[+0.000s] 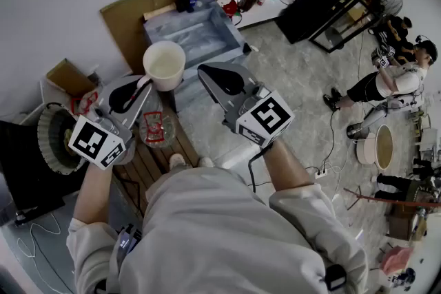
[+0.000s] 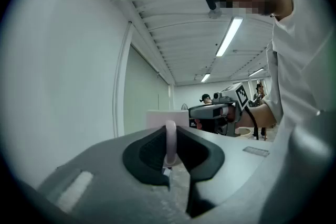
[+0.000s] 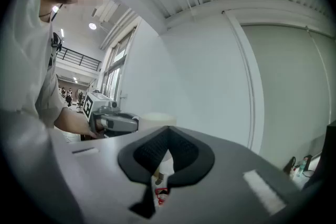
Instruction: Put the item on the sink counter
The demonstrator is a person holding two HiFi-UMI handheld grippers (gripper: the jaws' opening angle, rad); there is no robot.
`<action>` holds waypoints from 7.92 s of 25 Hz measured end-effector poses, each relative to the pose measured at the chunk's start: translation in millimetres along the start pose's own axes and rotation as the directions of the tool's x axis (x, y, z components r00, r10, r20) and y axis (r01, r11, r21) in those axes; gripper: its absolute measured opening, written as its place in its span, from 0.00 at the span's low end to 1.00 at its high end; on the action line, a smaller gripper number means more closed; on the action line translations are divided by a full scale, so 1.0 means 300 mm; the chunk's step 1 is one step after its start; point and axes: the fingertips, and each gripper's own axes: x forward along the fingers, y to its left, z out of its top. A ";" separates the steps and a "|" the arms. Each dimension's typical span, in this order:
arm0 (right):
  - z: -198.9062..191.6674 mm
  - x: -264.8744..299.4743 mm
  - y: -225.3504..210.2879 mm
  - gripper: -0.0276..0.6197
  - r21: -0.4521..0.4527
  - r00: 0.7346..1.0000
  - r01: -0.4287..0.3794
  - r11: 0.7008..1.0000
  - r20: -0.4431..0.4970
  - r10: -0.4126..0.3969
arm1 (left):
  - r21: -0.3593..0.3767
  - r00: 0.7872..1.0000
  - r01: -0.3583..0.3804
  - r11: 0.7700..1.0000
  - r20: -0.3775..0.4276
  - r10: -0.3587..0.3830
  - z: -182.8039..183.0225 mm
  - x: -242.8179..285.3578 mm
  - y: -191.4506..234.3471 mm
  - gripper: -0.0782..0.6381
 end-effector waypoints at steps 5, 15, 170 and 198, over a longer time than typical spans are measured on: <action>-0.015 0.008 -0.020 0.05 0.006 1.000 0.006 1.000 -0.001 -0.006 | -0.008 1.000 -0.020 1.000 0.005 0.020 -0.008 0.015 0.006 0.16; -0.015 0.033 -0.021 0.05 -0.005 1.000 0.012 1.000 0.008 -0.012 | 0.000 1.000 -0.021 1.000 -0.011 0.021 -0.026 0.025 0.037 0.16; -0.968 0.532 -1.226 0.05 0.044 0.950 0.035 0.998 -0.313 -0.019 | -0.116 0.939 -0.337 0.934 -0.116 0.324 -1.462 1.086 1.492 0.16; -1.040 0.535 -1.284 0.05 0.048 0.938 0.034 0.998 -0.345 -0.015 | -0.116 0.919 -0.364 0.924 -0.207 0.336 -1.680 1.129 1.520 0.16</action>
